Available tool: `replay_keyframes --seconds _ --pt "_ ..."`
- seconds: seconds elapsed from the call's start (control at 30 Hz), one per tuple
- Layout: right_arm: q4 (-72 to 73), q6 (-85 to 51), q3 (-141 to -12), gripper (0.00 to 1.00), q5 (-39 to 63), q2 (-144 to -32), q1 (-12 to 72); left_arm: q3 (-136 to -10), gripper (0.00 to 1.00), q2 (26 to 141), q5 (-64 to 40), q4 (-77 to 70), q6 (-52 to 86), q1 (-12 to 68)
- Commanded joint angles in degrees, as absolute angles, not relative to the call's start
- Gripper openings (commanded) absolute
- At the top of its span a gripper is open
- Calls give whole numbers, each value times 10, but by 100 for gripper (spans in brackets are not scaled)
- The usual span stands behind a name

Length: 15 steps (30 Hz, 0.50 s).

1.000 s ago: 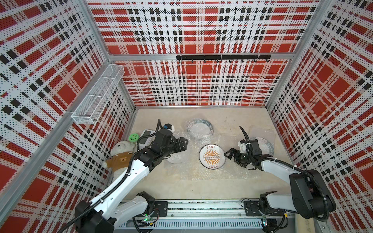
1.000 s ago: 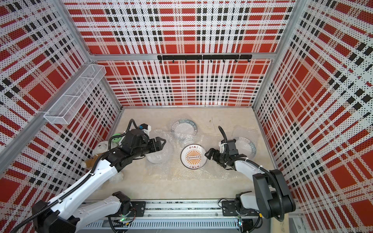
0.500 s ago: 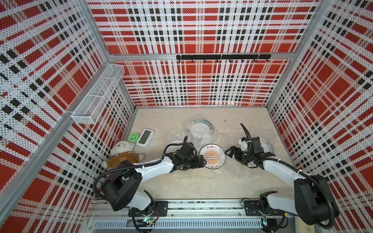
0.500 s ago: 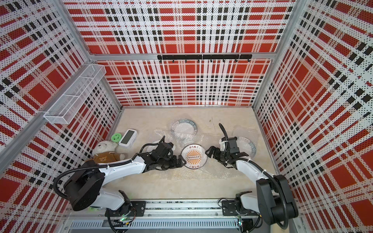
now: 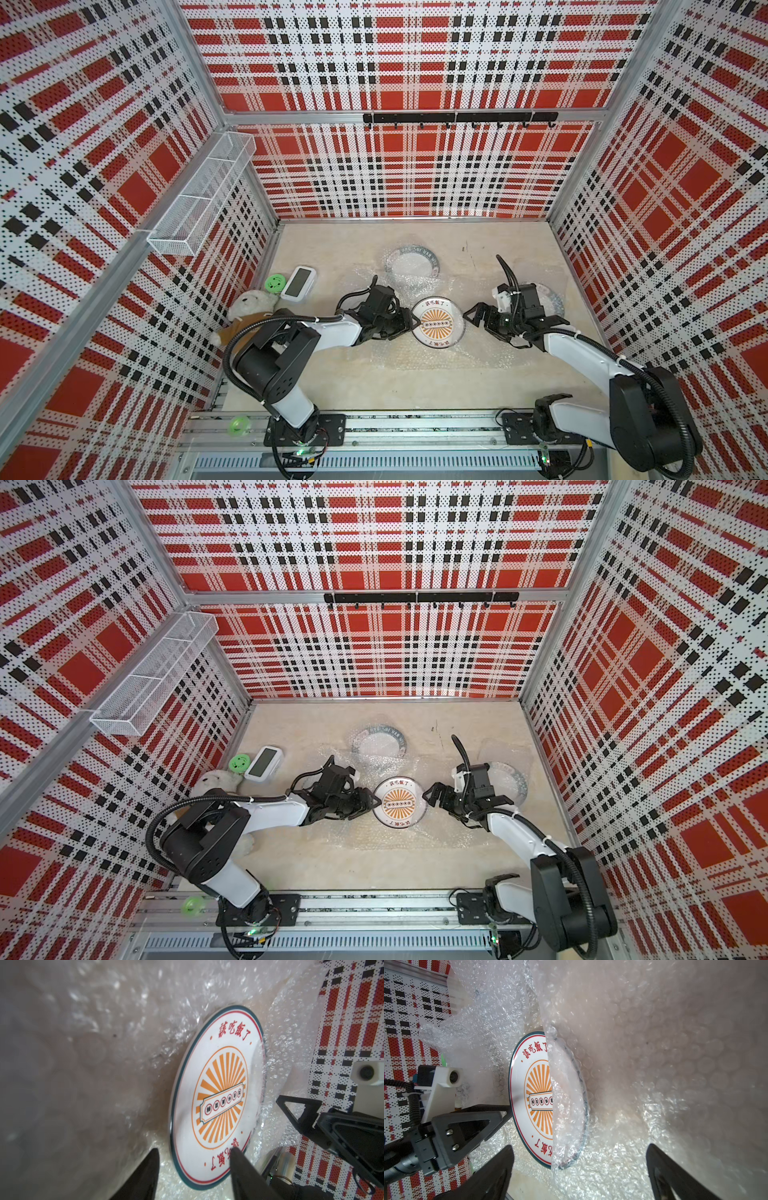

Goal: Unpack dinner plates from bubble wrap
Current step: Pick up the plate from the bubble wrap.

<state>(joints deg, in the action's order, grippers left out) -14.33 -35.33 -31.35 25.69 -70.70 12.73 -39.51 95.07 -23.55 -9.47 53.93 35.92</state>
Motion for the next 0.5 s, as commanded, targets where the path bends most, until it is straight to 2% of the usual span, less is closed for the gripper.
replay_keyframes --seconds 0.0,0.17,0.47 --pt "-124 -348 -311 100 269 -720 125 -394 48 974 -253 -143 565 356" --pt "-112 -352 -306 100 272 -724 125 -387 43 989 -247 -152 579 352" --pt "-104 -355 -301 100 275 -728 126 -378 25 1023 -265 -204 603 343"
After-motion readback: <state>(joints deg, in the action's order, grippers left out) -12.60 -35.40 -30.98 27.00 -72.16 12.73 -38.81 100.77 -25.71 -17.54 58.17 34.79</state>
